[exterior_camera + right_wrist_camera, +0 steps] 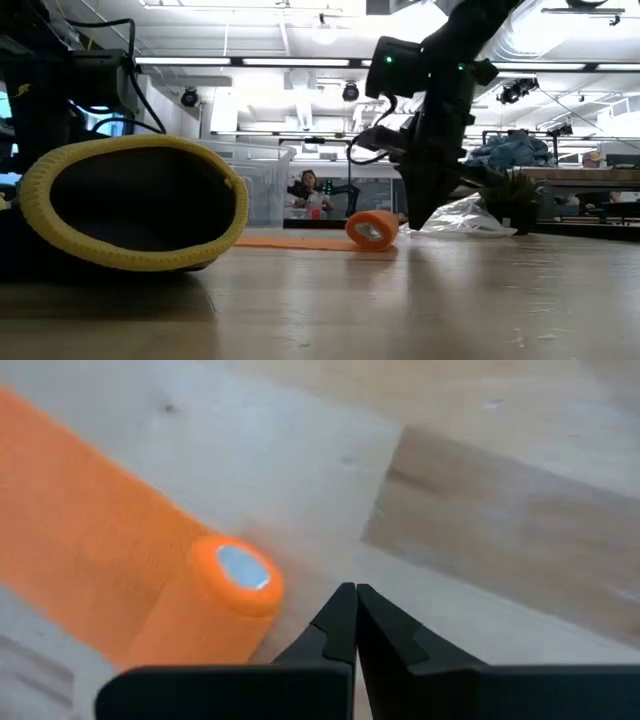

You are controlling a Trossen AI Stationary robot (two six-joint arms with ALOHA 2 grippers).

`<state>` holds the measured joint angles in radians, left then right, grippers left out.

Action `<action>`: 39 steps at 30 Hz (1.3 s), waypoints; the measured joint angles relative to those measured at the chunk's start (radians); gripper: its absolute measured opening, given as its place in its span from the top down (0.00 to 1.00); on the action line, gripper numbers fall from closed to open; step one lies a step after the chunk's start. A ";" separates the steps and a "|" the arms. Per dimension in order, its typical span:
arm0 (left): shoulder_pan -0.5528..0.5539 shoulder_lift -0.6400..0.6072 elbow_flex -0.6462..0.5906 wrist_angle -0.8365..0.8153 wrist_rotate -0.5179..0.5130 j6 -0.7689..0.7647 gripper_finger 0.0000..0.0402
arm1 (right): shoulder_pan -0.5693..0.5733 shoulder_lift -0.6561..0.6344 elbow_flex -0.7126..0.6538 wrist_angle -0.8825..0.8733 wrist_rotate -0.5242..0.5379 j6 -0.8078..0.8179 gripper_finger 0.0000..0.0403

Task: Roll bandage
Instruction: Roll the orange bandage

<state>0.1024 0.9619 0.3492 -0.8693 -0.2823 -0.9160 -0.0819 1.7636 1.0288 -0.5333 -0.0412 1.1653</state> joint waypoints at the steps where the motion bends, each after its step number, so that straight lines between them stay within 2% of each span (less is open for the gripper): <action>1: 0.000 0.000 0.000 0.000 0.002 -0.001 1.00 | 0.006 0.002 0.002 0.004 -0.011 0.004 1.00; 6: 0.000 0.000 0.000 0.001 0.022 -0.017 1.00 | 0.035 0.016 0.002 0.012 -0.008 0.043 1.00; 17: 0.000 0.000 0.001 0.001 0.030 -0.025 1.00 | 0.052 0.048 0.004 0.167 0.010 0.118 1.00; 25: 0.000 0.000 0.001 0.001 0.032 -0.025 1.00 | 0.055 0.049 0.104 0.178 0.008 0.122 1.00; 31: 0.000 0.000 0.001 0.001 0.032 -0.025 1.00 | 0.049 0.049 0.180 0.207 0.053 0.127 1.00; 33: -0.001 0.000 0.001 0.001 0.032 -0.025 1.00 | 0.043 0.046 0.214 0.171 0.065 0.089 1.00; 39: -0.001 0.000 0.002 0.002 0.030 -0.024 1.00 | 0.042 0.041 0.284 -0.123 0.065 -0.044 1.00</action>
<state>0.1017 0.9619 0.3508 -0.8677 -0.2527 -0.9397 -0.0398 1.8046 1.3131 -0.6564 0.0236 1.1210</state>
